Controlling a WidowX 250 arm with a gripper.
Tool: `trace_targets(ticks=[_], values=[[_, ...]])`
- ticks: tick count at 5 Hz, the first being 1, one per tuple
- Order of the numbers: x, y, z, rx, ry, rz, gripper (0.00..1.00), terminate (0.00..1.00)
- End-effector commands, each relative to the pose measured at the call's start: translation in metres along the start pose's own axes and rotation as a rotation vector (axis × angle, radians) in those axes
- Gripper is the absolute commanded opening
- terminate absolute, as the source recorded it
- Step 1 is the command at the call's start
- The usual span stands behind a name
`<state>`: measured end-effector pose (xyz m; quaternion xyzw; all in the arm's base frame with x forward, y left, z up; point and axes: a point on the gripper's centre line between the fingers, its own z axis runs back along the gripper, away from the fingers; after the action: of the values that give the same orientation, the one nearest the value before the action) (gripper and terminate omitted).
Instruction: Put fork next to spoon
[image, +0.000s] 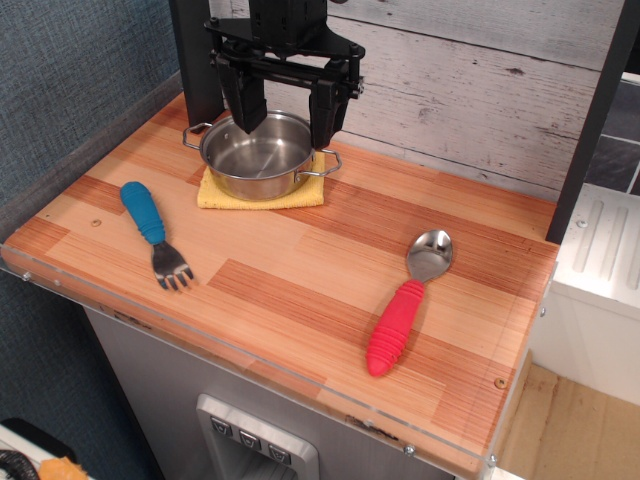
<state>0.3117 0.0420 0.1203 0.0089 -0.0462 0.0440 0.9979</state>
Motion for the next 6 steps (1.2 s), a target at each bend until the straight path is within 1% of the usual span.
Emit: trace_targets(ticks=[1,2,3,4,5,6], values=[[0.0,0.0,0.0,0.0,0.0,0.0,1.0,0.0],[-0.003,0.013,0.001,0.007,-0.031,0.126,1.0,0.0],[-0.009,0.033,0.002,0.053,-0.065,0.33,1.0,0.0],[-0.016,0.05,0.0,0.109,-0.081,0.479,1.0,0.0],[-0.023,0.073,-0.005,0.1,-0.081,0.627,1.0,0.0],[-0.03,0.091,-0.01,0.083,-0.084,0.685,1.0,0.0]])
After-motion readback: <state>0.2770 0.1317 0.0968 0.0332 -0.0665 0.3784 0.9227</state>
